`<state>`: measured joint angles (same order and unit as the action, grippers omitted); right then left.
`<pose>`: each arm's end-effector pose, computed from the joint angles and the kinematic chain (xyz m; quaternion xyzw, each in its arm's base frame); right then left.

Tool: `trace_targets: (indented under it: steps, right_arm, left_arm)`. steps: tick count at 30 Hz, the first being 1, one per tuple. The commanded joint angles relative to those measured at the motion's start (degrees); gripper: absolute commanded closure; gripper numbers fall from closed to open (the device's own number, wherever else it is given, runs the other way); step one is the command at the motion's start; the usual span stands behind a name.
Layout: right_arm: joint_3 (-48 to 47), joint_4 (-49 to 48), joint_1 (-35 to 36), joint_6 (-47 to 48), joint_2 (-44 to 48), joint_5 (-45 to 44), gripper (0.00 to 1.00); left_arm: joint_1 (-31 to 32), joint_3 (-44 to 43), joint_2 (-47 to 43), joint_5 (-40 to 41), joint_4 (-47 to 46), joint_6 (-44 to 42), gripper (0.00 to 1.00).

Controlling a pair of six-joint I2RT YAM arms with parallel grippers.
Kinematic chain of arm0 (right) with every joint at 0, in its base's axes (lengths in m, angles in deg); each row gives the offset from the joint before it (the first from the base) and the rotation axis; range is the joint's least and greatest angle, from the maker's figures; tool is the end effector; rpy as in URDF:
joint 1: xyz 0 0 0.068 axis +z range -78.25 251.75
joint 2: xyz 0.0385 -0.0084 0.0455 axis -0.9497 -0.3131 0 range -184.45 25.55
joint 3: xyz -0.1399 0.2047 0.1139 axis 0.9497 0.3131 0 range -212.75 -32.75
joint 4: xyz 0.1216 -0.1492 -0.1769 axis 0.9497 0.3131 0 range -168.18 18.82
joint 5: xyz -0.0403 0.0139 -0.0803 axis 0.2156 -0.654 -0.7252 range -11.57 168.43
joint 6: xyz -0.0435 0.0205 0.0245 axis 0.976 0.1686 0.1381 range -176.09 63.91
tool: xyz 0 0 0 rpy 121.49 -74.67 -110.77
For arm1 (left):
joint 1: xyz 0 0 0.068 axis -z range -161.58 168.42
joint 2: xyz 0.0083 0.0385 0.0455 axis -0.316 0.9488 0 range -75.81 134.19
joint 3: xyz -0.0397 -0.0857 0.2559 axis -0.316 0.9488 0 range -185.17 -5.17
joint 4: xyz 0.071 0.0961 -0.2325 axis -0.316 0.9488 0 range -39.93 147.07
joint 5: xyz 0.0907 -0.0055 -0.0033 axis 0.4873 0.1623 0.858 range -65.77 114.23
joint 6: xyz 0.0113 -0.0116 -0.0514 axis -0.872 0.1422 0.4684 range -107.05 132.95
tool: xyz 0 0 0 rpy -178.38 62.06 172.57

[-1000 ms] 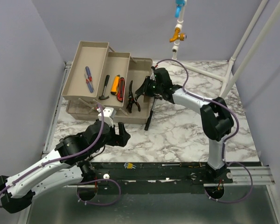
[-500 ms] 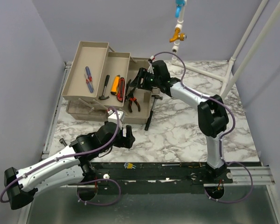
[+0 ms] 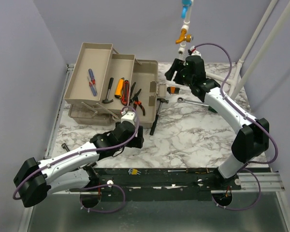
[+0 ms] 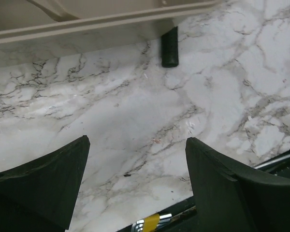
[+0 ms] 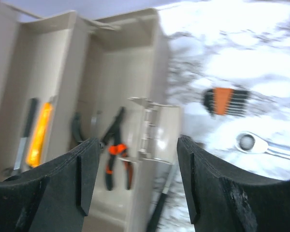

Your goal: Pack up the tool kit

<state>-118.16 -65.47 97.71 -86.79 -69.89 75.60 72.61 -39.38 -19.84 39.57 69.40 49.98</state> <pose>0.3584 0.1725 0.3503 0.0481 0.8311 0.2446 0.4971 0.1268 -0.1597 0.2260 0.0799 0.9003 -0.2082 0.3738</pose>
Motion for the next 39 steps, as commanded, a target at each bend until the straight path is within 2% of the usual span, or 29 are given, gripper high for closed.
trace_targets:
  steps: [1,7,13,18,21,26,29,33,39]
  right_arm:
    - [6.2,6.7,-0.6,2.0,2.9,-12.8,0.30]
    - [17.3,4.8,-1.1,-0.3,8.5,-12.6,0.32]
    - [30.0,-2.5,-1.1,-4.3,13.4,-7.0,0.33]
    - [35.4,-7.4,-0.3,-13.5,10.6,-4.8,0.36]
    - [38.4,-14.9,2.9,-16.4,8.5,-5.1,0.36]
    - [37.0,-20.0,5.6,-19.6,2.3,-5.0,0.38]
    - [33.1,-17.7,7.8,-19.7,-1.0,-9.4,0.39]
    - [29.0,-13.9,9.5,-21.0,-4.8,-15.8,0.42]
    - [26.7,-14.7,10.2,-20.1,-8.9,-16.0,0.44]
  left_arm:
    - [-5.6,-2.2,5.3,-1.5,-4.6,-0.2,0.19]
    - [-9.8,-4.6,12.9,-3.2,-8.5,-3.1,0.19]
    - [-15.0,-6.2,16.6,-2.8,-9.7,-4.8,0.19]
    - [-20.3,-8.2,17.6,-4.3,-9.3,-4.8,0.19]
    - [-22.2,-9.9,18.0,-4.2,-8.1,-4.5,0.19]
    - [-23.8,-12.6,17.7,-4.0,-5.9,-4.6,0.18]
    - [-23.9,-12.9,15.4,-6.2,-5.3,-5.8,0.18]
    - [-22.8,-5.9,5.9,-14.0,-11.0,-6.5,0.18]
    - [-20.8,1.1,-10.1,-14.9,-9.2,-5.8,0.18]
